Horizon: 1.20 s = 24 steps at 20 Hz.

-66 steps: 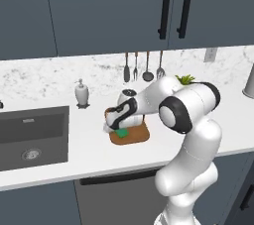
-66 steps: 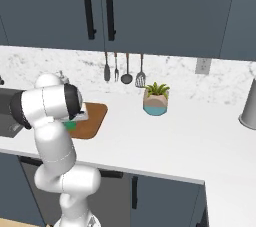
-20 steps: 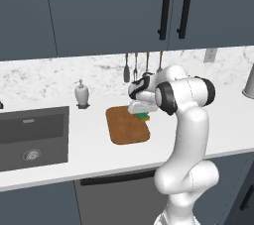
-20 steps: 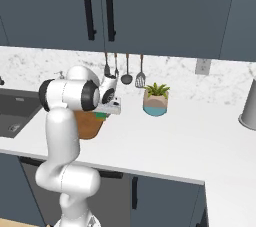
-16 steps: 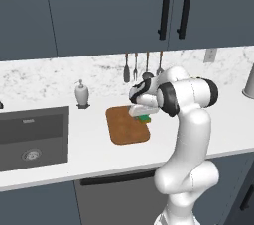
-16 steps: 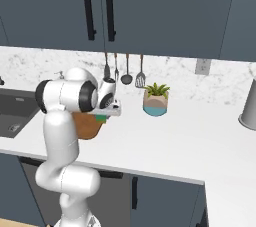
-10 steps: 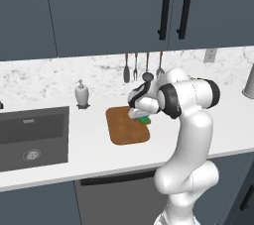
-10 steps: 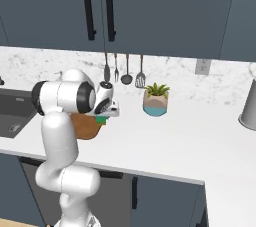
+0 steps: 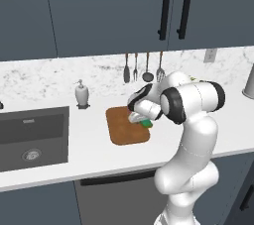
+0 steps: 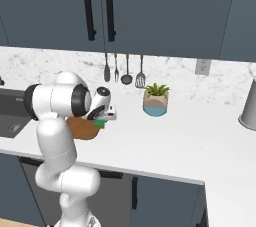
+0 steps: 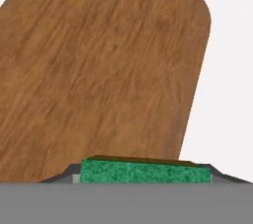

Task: Pick up the sponge from the counter and clean the cutting board by briefly scrubbing or pressing down on the cutting board. Once finished, release the sponge.

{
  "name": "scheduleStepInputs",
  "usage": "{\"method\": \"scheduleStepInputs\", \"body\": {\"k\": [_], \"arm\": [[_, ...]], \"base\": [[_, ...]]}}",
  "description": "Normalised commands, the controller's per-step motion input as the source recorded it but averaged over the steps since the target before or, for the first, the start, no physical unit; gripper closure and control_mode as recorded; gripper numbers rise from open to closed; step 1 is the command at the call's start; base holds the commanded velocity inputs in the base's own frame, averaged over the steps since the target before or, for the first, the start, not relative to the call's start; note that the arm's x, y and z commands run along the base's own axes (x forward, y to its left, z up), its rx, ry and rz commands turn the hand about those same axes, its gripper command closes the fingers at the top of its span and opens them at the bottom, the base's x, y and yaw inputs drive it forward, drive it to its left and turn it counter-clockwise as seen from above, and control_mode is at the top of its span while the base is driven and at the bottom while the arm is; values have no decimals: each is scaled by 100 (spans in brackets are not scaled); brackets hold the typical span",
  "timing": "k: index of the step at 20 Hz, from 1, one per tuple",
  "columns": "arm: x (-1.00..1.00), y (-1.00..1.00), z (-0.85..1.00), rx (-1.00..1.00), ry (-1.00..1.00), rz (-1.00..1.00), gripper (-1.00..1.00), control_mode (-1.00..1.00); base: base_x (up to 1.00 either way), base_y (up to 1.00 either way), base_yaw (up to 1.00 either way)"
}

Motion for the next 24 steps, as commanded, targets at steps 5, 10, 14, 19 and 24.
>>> {"method": "scheduleStepInputs", "body": {"k": [5,10,14,19,24], "arm": [[-100,15,-42,10,-5,0,100,-100],[-99,59,-24,5,0,0,100,-100],[-81,36,-54,1,4,-1,100,-100],[-2,-31,66,1,-17,-4,100,-100],[-7,-92,45,2,-9,-15,100,-100]], "base": [[0,0,0],[0,0,0],[0,0,0],[0,0,0],[0,0,0]]}}
